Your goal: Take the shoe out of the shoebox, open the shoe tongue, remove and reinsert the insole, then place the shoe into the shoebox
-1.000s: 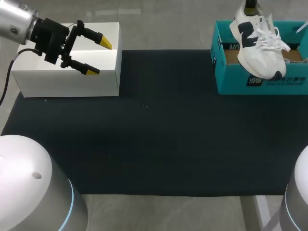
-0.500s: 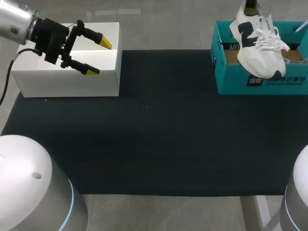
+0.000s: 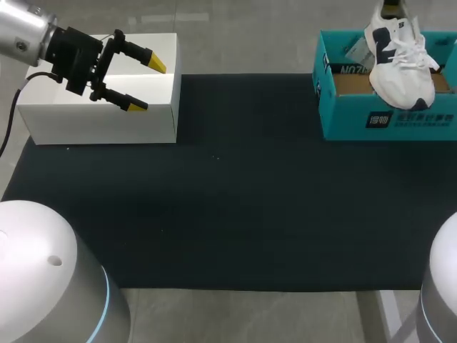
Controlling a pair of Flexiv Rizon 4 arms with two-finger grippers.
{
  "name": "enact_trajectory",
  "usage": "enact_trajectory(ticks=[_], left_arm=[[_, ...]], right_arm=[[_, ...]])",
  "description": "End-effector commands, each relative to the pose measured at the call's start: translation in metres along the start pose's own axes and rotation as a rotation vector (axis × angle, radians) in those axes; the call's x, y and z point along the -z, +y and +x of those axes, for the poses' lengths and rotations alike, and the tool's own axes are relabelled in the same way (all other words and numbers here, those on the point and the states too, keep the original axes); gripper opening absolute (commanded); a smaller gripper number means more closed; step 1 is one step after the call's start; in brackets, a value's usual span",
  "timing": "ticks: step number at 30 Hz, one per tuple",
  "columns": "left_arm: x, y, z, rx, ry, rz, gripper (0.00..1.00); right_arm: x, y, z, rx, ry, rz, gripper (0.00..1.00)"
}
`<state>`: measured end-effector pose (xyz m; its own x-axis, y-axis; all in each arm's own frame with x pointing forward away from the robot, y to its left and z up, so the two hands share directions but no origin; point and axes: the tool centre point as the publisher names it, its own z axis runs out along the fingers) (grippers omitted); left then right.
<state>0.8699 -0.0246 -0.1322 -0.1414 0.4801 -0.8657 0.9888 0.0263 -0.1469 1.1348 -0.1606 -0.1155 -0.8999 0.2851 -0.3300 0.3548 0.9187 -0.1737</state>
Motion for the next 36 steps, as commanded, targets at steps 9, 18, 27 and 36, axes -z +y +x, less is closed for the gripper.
enact_trajectory(ticks=[9,18,27,36], left_arm=[[0.000,0.001,0.000,-0.001,0.003,0.001,1.00],[0.000,0.001,0.000,-0.001,0.003,0.001,1.00],[0.000,0.001,0.000,-0.001,0.003,0.001,1.00],[0.000,0.001,0.000,-0.001,0.003,0.001,1.00]], right_arm=[[-0.044,-0.033,-0.069,-0.075,0.064,0.042,0.00],[-0.077,-0.064,-0.094,-0.157,0.081,0.058,0.00],[-0.092,-0.088,-0.103,-0.148,0.085,0.067,0.00],[-0.105,-0.112,-0.107,-0.136,0.080,0.075,0.00]])
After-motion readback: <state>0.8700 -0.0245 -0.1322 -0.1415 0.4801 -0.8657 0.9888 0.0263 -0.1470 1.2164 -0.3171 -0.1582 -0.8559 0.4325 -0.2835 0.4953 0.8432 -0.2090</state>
